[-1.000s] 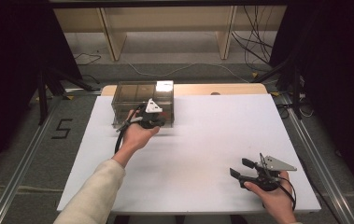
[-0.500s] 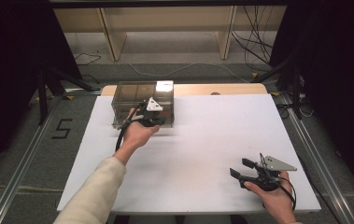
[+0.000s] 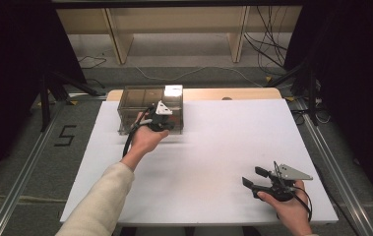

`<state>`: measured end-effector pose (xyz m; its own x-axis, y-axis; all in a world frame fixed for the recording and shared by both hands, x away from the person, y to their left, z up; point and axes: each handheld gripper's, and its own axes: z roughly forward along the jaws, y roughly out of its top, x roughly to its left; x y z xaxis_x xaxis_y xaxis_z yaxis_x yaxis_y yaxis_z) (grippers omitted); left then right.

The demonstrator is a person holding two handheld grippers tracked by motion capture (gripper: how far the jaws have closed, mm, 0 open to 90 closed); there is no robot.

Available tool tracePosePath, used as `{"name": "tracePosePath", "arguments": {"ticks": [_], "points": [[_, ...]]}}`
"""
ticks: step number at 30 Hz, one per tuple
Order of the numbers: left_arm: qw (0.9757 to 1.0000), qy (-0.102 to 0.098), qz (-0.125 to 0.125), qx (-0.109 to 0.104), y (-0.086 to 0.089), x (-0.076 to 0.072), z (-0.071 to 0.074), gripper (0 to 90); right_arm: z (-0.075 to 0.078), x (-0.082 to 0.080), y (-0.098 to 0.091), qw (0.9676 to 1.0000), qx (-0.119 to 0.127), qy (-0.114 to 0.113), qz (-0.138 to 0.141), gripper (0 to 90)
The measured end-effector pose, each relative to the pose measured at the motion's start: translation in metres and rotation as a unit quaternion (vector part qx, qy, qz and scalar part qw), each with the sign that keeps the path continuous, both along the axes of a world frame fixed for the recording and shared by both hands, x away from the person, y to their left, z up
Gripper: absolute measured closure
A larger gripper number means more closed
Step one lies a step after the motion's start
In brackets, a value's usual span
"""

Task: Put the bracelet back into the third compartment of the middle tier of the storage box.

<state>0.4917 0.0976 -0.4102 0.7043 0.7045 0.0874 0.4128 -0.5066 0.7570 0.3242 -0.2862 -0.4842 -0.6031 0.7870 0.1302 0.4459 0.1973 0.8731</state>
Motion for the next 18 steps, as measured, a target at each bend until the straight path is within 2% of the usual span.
{"name": "tracePosePath", "arguments": {"ticks": [18], "points": [[0.9999, 0.006, 0.003, 0.01, -0.004, 0.011, -0.004, 89.8, 0.0, 0.0, 0.0, 1.0, 0.0, 0.0, 0.001, 31.4]]}}
